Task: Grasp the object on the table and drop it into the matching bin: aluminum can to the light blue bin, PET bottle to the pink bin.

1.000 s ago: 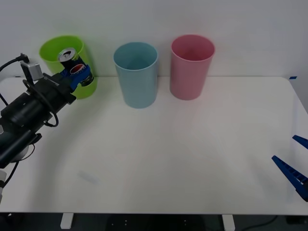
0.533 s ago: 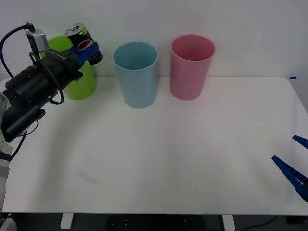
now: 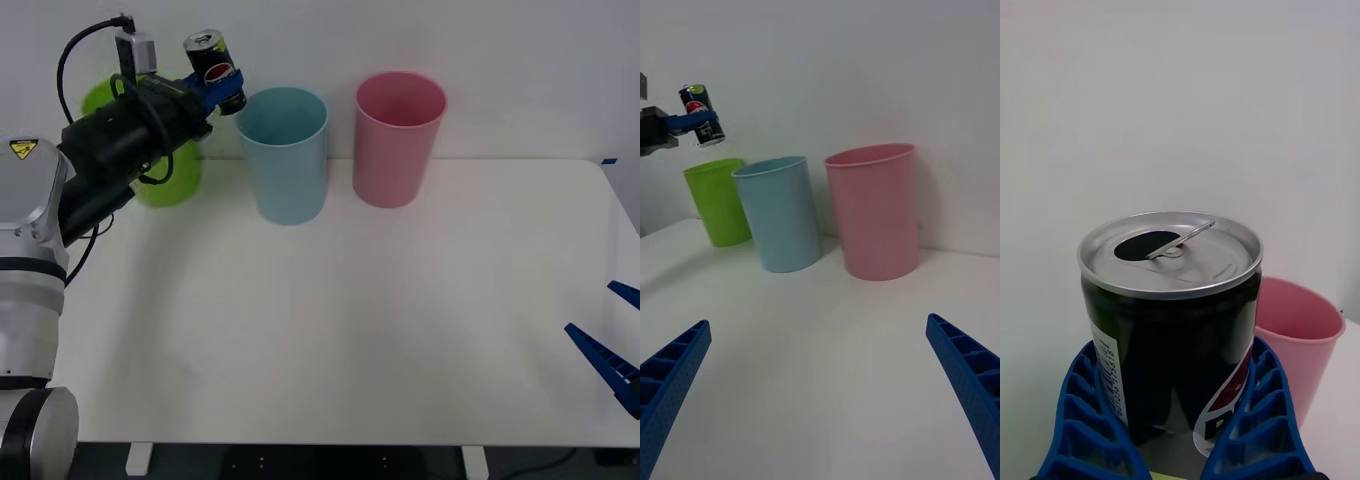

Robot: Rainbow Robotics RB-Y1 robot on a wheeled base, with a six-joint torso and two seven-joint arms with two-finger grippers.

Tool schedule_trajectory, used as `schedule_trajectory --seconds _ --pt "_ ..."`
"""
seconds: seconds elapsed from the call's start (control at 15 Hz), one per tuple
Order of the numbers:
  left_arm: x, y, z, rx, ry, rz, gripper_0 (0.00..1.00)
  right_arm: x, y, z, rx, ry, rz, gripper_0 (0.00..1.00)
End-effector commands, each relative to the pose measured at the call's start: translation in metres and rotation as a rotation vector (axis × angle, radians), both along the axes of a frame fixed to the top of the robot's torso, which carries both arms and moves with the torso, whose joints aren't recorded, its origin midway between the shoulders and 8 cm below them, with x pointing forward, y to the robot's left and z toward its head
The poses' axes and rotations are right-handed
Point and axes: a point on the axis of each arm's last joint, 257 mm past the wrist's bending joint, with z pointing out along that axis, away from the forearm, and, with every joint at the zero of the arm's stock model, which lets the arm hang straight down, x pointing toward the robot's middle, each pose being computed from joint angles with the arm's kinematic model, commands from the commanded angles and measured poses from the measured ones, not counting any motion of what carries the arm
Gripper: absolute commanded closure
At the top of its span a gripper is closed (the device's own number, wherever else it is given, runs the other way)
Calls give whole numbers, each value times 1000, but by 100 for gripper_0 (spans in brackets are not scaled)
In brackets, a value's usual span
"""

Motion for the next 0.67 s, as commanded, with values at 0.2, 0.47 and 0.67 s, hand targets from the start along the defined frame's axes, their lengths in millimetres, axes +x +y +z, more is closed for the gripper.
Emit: schedule_trajectory --seconds 0.2,0.47,0.67 --pt "32 -18 0 48 34 10 100 0 0 0 0 0 0 0" --pt "53 -39 -2 62 54 42 100 0 0 0 0 0 0 0" --pt "64 -49 0 77 56 71 100 0 0 0 0 0 0 0"
